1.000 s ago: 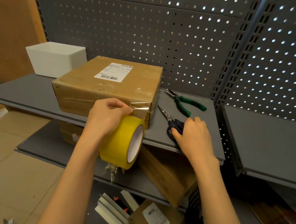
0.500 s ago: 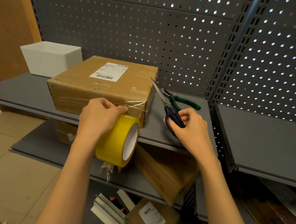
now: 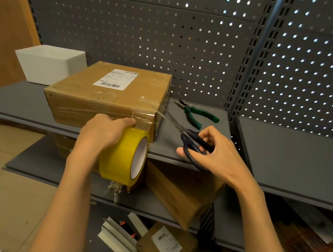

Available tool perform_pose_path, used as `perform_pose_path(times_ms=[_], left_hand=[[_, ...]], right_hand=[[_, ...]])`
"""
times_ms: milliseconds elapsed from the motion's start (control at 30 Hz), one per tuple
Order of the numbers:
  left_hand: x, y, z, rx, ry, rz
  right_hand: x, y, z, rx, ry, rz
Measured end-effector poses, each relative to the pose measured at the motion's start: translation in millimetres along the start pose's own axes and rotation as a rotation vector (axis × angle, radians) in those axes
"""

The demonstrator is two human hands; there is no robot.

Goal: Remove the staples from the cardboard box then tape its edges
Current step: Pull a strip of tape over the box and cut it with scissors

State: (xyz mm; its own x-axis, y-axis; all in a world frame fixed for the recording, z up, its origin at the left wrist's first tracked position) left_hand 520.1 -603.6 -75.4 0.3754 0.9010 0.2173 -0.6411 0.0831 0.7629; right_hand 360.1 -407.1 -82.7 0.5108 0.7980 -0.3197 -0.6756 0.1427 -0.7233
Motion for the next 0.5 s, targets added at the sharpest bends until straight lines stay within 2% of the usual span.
perform_pose_path(times_ms=[500], left_hand=[[2.1,-3.2,-1.7,0.054,0.008,0.012]], right_hand=[[12.1,-1.8,12.6,0.027,-0.158,-0.017]])
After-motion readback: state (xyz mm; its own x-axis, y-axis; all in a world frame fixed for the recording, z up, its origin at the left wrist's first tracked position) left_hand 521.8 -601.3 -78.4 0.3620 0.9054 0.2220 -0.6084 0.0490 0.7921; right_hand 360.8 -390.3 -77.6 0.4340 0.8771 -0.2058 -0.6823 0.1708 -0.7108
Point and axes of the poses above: each hand's wrist, its own x-axis away from the middle knuckle, its own z-axis out of the back of the hand, y = z × x, the point moved 3 cm from there along -x, towards the middle knuckle, and after that the axes turned 7 degrees about z, right-handed, at the moved point
